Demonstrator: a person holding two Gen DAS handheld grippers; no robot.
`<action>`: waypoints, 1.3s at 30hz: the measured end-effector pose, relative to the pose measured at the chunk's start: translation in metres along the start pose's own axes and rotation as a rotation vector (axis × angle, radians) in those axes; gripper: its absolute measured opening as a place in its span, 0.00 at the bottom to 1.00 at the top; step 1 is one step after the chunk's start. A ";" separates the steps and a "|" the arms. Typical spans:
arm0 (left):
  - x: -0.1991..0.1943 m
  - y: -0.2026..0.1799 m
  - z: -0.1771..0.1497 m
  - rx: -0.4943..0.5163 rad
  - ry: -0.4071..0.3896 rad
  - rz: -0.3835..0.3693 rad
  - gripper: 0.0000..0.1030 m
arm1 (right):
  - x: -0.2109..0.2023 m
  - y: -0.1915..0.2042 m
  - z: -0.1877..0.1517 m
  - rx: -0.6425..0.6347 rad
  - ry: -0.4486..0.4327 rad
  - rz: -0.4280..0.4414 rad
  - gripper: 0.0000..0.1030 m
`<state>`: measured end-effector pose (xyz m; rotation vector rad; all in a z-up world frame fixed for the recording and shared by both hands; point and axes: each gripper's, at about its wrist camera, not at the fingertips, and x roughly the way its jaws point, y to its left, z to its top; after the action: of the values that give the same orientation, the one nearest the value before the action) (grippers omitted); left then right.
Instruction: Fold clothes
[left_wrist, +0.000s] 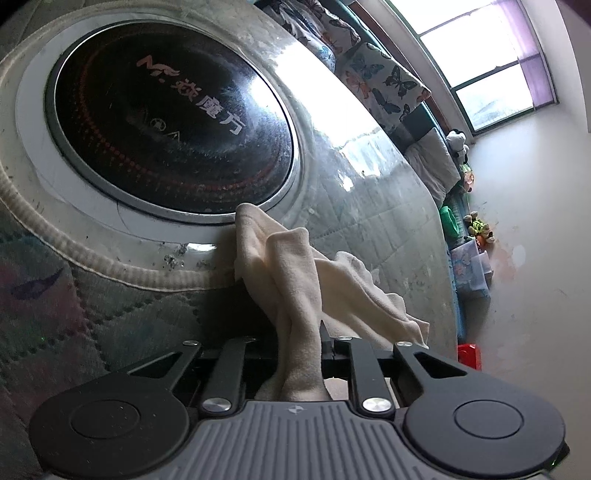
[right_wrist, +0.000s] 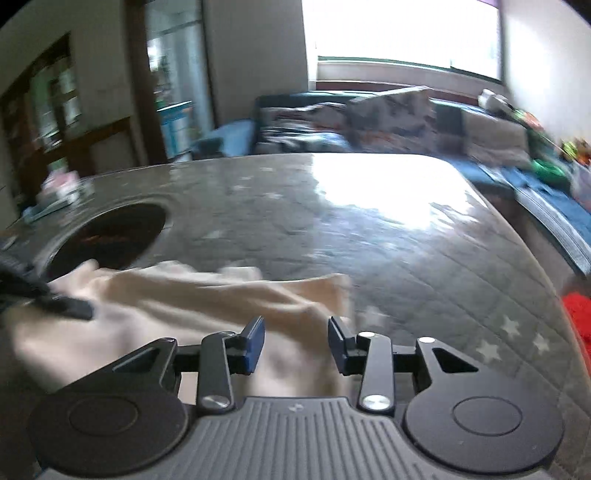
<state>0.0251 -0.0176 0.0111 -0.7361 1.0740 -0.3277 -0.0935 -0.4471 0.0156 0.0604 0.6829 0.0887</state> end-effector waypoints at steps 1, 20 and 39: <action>0.001 -0.001 0.000 0.004 -0.001 0.004 0.18 | 0.003 -0.004 -0.001 0.015 0.000 -0.008 0.44; 0.015 -0.093 -0.007 0.323 -0.045 0.046 0.17 | -0.030 -0.037 0.004 0.137 -0.099 0.044 0.10; 0.119 -0.199 -0.061 0.584 0.111 0.003 0.17 | -0.065 -0.125 0.015 0.173 -0.149 -0.276 0.10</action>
<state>0.0458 -0.2537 0.0506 -0.1956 1.0120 -0.6513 -0.1263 -0.5786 0.0568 0.1370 0.5429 -0.2385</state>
